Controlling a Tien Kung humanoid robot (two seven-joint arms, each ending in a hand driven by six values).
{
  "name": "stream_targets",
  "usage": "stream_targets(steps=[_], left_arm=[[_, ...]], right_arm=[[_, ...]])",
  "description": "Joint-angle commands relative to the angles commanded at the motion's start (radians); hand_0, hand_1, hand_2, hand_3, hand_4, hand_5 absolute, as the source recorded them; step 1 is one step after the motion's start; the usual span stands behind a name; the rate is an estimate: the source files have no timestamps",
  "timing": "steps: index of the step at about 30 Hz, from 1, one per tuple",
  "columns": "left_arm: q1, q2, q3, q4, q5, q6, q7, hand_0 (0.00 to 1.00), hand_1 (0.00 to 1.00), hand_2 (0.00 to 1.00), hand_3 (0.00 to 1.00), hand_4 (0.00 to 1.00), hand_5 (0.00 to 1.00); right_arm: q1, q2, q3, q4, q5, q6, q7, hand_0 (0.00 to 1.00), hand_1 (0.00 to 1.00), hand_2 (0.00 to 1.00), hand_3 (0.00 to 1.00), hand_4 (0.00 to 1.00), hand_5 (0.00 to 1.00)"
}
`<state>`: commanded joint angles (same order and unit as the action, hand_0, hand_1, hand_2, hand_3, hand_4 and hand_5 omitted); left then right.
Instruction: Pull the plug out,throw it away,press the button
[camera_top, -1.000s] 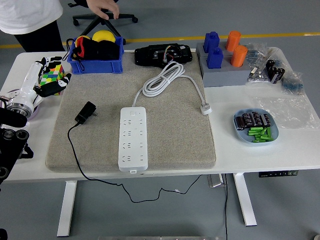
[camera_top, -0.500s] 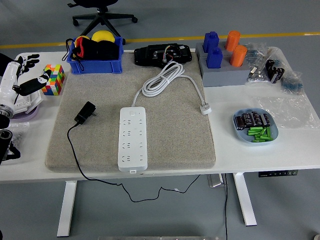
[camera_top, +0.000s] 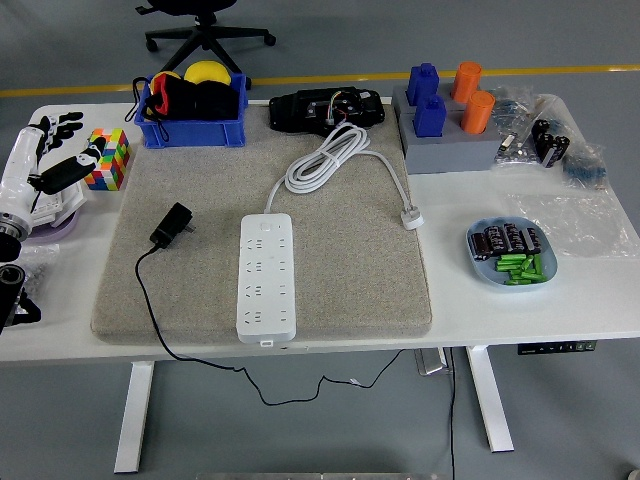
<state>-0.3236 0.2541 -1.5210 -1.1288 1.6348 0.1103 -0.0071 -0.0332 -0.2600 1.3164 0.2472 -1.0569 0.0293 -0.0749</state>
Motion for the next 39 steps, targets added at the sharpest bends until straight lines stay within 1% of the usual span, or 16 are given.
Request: stream_targets(steps=[9, 21, 22, 27, 28, 39], left_arm=[[0.007, 0.0, -0.008, -0.009, -0.003, -0.006, 0.005, 0.855, 0.83, 0.786, 0.81, 0.639, 0.436], [0.021, -0.003, -0.015, -0.018, -0.004, -0.006, 0.005, 0.855, 0.831, 0.785, 0.81, 0.638, 0.433], [0.02, -0.003, -0.015, -0.019, -0.004, -0.005, 0.004, 0.855, 0.83, 0.785, 0.809, 0.636, 0.447], [0.02, -0.002, -0.014, -0.02, -0.005, -0.005, 0.006, 0.855, 0.83, 0.785, 0.809, 0.636, 0.447], [0.021, -0.002, -0.014, -0.02, -0.006, -0.005, 0.007, 0.854, 0.83, 0.785, 0.809, 0.641, 0.471], [0.029, -0.006, -0.02, -0.034, -0.014, -0.006, 0.011, 0.855, 0.831, 0.786, 0.809, 0.639, 0.484]], right_arm=[[-0.004, -0.003, 0.006, -0.003, -0.001, -0.002, 0.0, 0.726, 0.676, 0.657, 0.639, 0.737, 0.585], [-0.008, 0.007, 0.02, -0.002, -0.006, -0.001, 0.0, 0.727, 0.68, 0.655, 0.639, 0.739, 0.587], [-0.008, 0.007, 0.021, -0.002, -0.006, -0.001, 0.0, 0.727, 0.68, 0.655, 0.639, 0.739, 0.587], [-0.007, 0.007, 0.023, -0.002, -0.006, -0.001, 0.0, 0.727, 0.68, 0.655, 0.639, 0.739, 0.587], [-0.007, 0.006, 0.023, -0.002, -0.006, -0.001, 0.0, 0.727, 0.679, 0.656, 0.639, 0.739, 0.587], [-0.007, 0.007, 0.024, -0.002, -0.006, 0.002, -0.001, 0.726, 0.678, 0.657, 0.639, 0.738, 0.589]])
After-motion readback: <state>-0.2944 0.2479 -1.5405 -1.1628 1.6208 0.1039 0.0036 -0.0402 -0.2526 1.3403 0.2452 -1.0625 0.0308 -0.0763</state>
